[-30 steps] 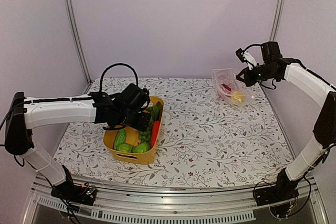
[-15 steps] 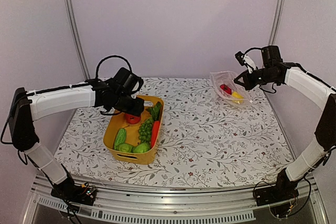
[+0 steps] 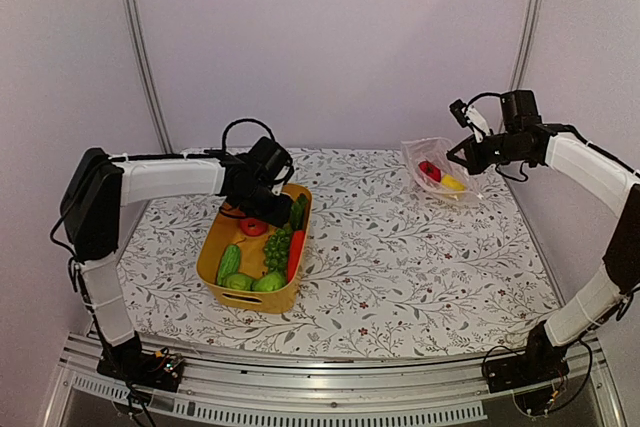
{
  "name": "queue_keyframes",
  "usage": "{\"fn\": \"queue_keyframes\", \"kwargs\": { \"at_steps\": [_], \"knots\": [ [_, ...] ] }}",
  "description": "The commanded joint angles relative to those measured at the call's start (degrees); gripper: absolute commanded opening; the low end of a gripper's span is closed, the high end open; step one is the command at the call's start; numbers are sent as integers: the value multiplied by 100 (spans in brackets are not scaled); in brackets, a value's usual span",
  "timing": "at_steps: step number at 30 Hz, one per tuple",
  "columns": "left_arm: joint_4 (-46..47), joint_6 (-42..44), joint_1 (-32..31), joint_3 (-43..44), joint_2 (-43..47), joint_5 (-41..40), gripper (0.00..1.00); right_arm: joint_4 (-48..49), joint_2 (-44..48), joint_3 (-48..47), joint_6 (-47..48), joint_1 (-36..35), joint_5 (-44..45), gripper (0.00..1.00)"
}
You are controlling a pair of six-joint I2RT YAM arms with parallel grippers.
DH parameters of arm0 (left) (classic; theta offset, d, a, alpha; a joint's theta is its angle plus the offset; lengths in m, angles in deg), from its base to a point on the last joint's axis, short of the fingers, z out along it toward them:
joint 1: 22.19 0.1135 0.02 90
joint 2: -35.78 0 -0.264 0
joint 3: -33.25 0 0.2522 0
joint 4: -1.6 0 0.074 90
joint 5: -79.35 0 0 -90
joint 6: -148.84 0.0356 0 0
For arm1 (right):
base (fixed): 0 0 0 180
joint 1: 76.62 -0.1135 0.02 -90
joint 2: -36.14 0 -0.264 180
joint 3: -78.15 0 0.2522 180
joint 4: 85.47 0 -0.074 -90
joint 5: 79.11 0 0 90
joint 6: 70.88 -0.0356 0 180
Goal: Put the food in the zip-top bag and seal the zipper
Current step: Pick up the fake vegetable from the bin.
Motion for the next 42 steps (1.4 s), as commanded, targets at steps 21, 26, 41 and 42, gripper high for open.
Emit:
{"fn": "queue_keyframes", "kwargs": {
  "at_steps": [21, 26, 41, 42],
  "knots": [
    [-354, 78, 173, 421, -910, 290, 37, 148, 146, 251, 89, -10, -53, 0],
    [-400, 111, 175, 439, -976, 382, 19, 148, 127, 250, 90, -10, -44, 0],
    [-565, 169, 178, 527, -438, 145, 0, 149, 126, 225, 81, -11, 8, 0],
    [-581, 174, 173, 529, -369, 117, 0, 148, 127, 221, 76, -6, 16, 0]
  ]
}}
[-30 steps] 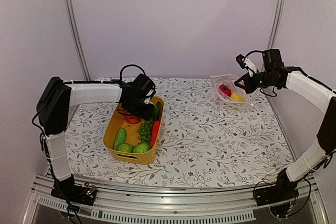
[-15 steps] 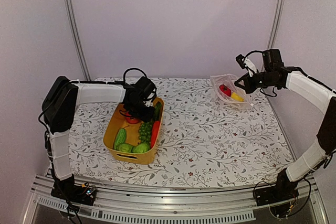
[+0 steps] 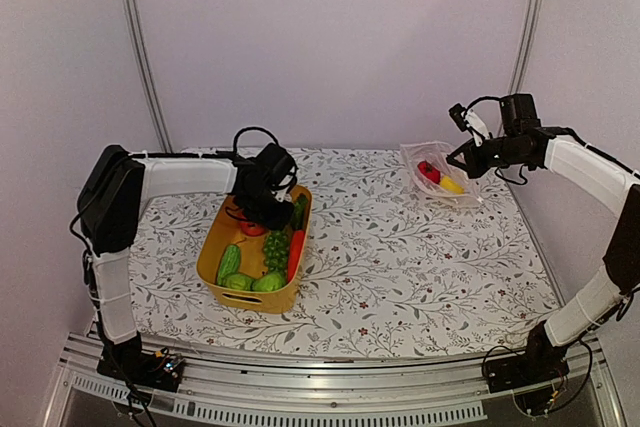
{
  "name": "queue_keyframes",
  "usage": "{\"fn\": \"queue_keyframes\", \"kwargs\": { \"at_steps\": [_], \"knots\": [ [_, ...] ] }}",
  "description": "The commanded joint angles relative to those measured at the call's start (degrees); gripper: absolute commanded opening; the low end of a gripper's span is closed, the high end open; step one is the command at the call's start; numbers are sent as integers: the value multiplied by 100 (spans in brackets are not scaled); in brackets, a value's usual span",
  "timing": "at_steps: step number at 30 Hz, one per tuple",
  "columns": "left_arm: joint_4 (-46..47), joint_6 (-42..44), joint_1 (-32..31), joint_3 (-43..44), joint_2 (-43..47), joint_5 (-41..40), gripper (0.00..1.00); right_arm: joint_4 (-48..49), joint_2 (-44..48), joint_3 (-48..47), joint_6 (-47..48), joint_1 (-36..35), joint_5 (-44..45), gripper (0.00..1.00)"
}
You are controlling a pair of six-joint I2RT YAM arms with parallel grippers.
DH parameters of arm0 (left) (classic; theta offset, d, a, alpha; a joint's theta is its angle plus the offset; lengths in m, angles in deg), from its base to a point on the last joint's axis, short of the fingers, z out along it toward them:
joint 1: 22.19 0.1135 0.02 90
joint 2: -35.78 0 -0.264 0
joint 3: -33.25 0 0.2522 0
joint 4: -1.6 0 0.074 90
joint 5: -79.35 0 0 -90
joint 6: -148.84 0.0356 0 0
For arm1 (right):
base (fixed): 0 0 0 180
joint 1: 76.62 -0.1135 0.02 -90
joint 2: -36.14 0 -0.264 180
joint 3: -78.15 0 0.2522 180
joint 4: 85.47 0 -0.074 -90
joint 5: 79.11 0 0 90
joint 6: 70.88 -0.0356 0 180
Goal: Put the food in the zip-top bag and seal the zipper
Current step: Pick up the fake vegetable from the bin.
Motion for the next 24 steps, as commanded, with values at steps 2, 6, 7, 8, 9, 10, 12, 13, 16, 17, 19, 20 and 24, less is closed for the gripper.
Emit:
{"fn": "queue_keyframes", "kwargs": {
  "at_steps": [2, 6, 7, 8, 9, 10, 12, 13, 16, 17, 19, 20, 24],
  "knots": [
    [-234, 63, 60, 122, 528, -135, 0, 57, 96, 31, 31, -10, 10, 0],
    [-286, 66, 53, 122, 790, -172, 0, 53, 87, 14, 7, -11, 9, 0],
    [-292, 65, 53, 116, 848, -186, 0, 46, 87, 0, 9, -7, 5, 0],
    [-294, 66, 57, 114, 906, -193, 0, 36, 87, -12, 3, -7, 2, 0],
    [-300, 67, 58, 114, 966, -203, 0, 29, 87, -32, -6, -13, 0, 0],
    [-301, 61, 51, 112, 1025, -216, 0, 20, 87, -52, -12, -8, -8, 0],
    [-309, 49, 49, 112, 1149, -213, 0, -27, 80, -118, -24, -9, -29, 0],
    [-321, 54, 47, 121, 1201, -218, 0, -60, 65, -157, -29, -6, -39, 0],
    [-380, 62, 41, 155, 1363, -258, 0, -154, 32, -295, -46, -11, -80, 0],
    [-399, 68, 36, 157, 1421, -259, 0, -201, 20, -352, -54, -13, -106, 0],
    [-413, 77, 17, 131, 1558, -273, 0, -308, -24, -497, -62, -11, -151, 0],
    [-417, 73, 0, 106, 1638, -287, 0, -357, -48, -557, -68, -13, -157, 0],
    [-415, 67, -73, 8, 1979, -365, 0, -475, -71, -724, -61, -12, -124, 0]
  ]
}}
